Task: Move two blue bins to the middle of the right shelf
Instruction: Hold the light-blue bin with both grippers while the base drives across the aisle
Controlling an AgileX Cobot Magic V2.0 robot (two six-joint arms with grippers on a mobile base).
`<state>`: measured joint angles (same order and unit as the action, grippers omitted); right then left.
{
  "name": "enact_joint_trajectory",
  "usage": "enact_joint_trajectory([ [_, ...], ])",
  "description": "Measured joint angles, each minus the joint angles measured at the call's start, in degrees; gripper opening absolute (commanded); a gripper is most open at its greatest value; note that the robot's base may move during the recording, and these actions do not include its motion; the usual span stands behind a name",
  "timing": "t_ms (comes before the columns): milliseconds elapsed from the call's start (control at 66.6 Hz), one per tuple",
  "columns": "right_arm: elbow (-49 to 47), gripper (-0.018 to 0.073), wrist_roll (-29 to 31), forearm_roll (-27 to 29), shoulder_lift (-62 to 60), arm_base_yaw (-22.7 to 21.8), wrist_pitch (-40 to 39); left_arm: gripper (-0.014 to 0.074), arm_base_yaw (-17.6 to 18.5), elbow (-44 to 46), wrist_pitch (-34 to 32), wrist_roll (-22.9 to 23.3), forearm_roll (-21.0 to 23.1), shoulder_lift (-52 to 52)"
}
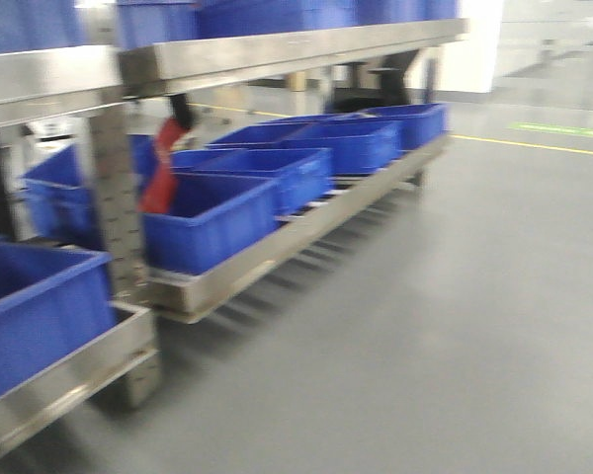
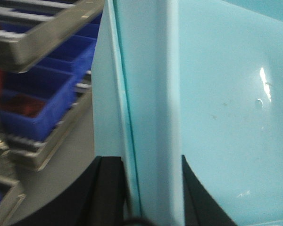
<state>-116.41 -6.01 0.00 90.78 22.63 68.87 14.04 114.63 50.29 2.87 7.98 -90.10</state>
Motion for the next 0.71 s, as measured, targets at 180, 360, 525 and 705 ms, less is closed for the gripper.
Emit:
enact_joint_trajectory([
  [180,0.0,-0.0154,0.0,0.0,0.0,-0.1,0.0,-0.0111,0.0,0.0,0.0,0.0,0.1,0.0],
  [360,0.0,-0.0154,0.0,0.0,0.0,-0.1,0.1,-0.0111,0.0,0.0,-0.1,0.0,0.2,0.0],
  [525,0.0,-0.0154,0.0,0.0,0.0,-0.1,0.1,-0.0111,0.0,0.0,-0.1,0.0,0.2,0.0],
  [705,0.0,-0.0154,0.0,0.0,0.0,-0.1,0.1,-0.0111,0.0,0.0,-0.1,0.0,0.2,0.0],
])
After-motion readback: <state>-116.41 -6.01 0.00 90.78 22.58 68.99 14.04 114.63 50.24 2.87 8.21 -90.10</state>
